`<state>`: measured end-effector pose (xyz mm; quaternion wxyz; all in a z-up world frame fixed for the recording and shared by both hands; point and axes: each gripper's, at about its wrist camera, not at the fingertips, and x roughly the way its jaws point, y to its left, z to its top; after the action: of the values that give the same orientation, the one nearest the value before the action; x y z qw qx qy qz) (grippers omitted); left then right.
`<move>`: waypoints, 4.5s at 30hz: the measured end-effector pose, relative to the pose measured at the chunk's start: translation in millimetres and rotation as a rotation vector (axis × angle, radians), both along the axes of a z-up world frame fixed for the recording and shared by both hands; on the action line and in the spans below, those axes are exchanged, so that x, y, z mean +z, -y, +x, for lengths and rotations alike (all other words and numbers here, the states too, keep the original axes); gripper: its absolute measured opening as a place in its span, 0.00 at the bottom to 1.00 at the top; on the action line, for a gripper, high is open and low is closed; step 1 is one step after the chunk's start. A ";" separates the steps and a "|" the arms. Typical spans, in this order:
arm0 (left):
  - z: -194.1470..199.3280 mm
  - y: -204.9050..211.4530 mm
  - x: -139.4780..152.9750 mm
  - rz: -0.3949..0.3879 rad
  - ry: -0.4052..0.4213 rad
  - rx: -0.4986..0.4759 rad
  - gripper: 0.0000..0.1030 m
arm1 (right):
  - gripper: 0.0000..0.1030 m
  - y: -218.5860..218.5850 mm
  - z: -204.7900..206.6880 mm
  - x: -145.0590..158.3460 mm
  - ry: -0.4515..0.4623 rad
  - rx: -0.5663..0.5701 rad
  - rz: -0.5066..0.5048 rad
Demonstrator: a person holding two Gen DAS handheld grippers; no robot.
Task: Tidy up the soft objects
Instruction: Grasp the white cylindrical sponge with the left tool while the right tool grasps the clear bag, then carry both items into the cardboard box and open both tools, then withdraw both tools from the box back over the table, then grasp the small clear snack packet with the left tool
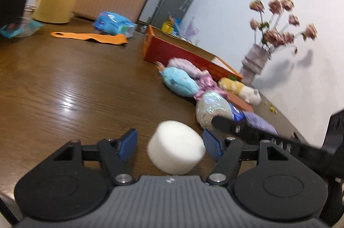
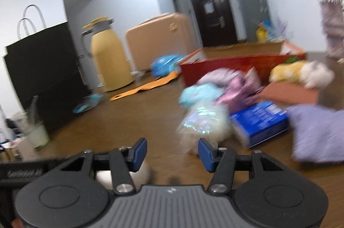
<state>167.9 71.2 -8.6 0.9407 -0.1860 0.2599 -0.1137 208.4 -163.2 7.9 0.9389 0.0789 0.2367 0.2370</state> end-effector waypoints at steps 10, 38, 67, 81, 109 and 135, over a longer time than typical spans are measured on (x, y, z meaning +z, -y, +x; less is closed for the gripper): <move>4.9 40.4 -3.0 0.281 0.047 -0.070 0.69 | 0.61 -3.3 31.4 5.3 0.057 -0.051 -0.132; 433.1 76.7 91.8 0.364 -0.084 0.004 0.58 | 0.27 87.8 371.3 96.2 -0.066 -0.098 -0.240; 282.8 62.6 196.1 0.459 0.107 0.052 0.95 | 0.84 118.8 278.0 181.5 0.093 -0.170 -0.305; 61.3 63.8 158.1 0.341 0.261 0.099 1.00 | 0.92 126.8 62.1 143.9 0.248 -0.202 -0.216; -1.8 67.6 41.9 0.292 0.104 0.087 1.00 | 1.00 100.1 -48.8 10.3 0.126 -0.177 -0.005; 263.1 54.7 8.8 0.322 -0.120 -0.024 0.19 | 0.09 26.3 266.9 10.3 -0.123 -0.157 -0.132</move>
<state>431.0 16.6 0.2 0.9397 -0.0361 0.3327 -0.0703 475.2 -189.5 18.2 0.9413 0.0496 0.3023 0.1416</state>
